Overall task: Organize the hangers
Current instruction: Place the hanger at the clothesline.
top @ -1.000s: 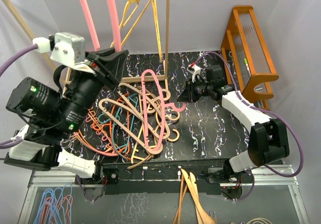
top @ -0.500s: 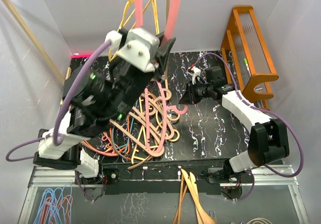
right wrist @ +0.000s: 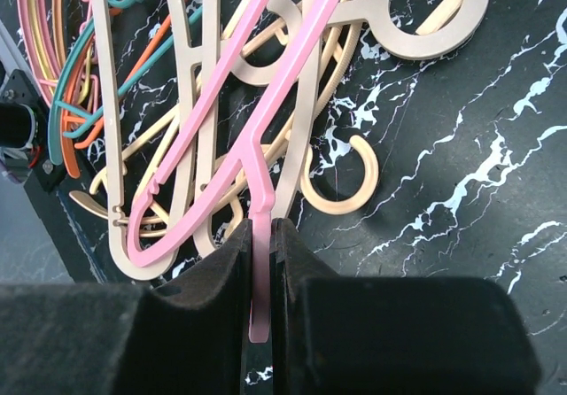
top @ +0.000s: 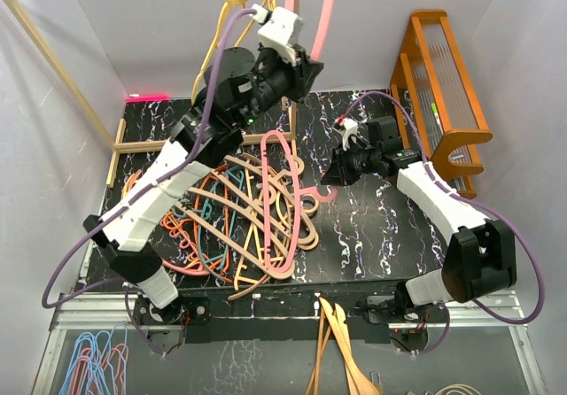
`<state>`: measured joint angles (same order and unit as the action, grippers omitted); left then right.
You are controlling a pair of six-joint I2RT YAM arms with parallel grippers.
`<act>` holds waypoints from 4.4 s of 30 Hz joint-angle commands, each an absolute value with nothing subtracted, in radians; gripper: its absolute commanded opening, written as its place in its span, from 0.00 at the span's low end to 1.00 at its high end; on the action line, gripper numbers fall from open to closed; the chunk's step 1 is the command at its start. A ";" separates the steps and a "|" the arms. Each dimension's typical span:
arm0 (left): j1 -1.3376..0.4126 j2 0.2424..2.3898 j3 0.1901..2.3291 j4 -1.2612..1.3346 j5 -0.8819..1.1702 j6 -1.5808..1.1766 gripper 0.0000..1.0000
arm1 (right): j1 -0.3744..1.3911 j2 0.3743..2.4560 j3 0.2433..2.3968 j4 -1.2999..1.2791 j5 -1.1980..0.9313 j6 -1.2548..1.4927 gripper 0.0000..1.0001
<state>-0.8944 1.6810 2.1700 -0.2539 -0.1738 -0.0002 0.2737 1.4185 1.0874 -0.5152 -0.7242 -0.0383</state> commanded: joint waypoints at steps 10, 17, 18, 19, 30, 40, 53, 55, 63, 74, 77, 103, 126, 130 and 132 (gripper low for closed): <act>-0.719 1.195 1.656 0.123 0.162 -0.444 0.00 | 0.273 1.387 1.078 -0.505 -0.716 -0.114 0.08; -0.718 1.042 1.446 0.228 0.174 -0.586 0.00 | 0.272 1.403 1.074 -0.503 -0.720 -0.113 0.08; -0.717 1.022 1.412 0.252 0.176 -0.603 0.00 | 0.273 1.405 1.074 -0.503 -0.721 -0.113 0.08; -0.716 1.007 1.381 0.274 0.174 -0.620 0.00 | 0.272 1.407 1.072 -0.503 -0.722 -0.111 0.08; -0.651 0.945 1.148 0.586 0.219 -0.776 0.00 | 0.273 1.419 1.085 -0.520 -0.724 -0.114 0.08; -0.606 0.831 0.917 0.776 0.173 -0.923 0.00 | 0.272 1.432 1.071 -0.518 -0.730 -0.117 0.08; -0.604 0.532 0.627 0.695 -0.016 -1.033 0.00 | 0.273 1.455 1.061 -0.502 -0.741 -0.101 0.08; -0.604 0.504 0.622 0.649 -0.032 -1.035 0.00 | 0.273 1.459 1.061 -0.503 -0.740 -0.101 0.08; -0.605 0.572 0.784 0.359 0.060 -0.916 0.00 | 0.275 1.472 1.065 -0.502 -0.738 -0.100 0.08; -0.605 0.626 0.918 0.199 0.121 -0.867 0.00 | 0.274 1.466 1.043 -0.491 -0.740 -0.101 0.08; -0.605 0.636 0.893 0.236 0.135 -0.897 0.00 | 0.274 1.467 1.043 -0.491 -0.741 -0.100 0.08; -0.491 0.910 0.872 0.637 0.434 -1.222 0.00 | 0.273 1.423 1.019 -0.478 -0.732 -0.076 0.08; -0.216 1.170 1.265 0.404 0.438 -1.218 0.00 | 0.273 1.472 1.039 -0.472 -0.765 -0.086 0.08; -0.205 1.203 1.316 0.377 0.439 -1.196 0.00 | 0.273 1.478 1.035 -0.471 -0.765 -0.092 0.08; -0.191 1.225 1.332 0.369 0.445 -1.203 0.00 | 0.274 1.485 1.033 -0.472 -0.766 -0.094 0.08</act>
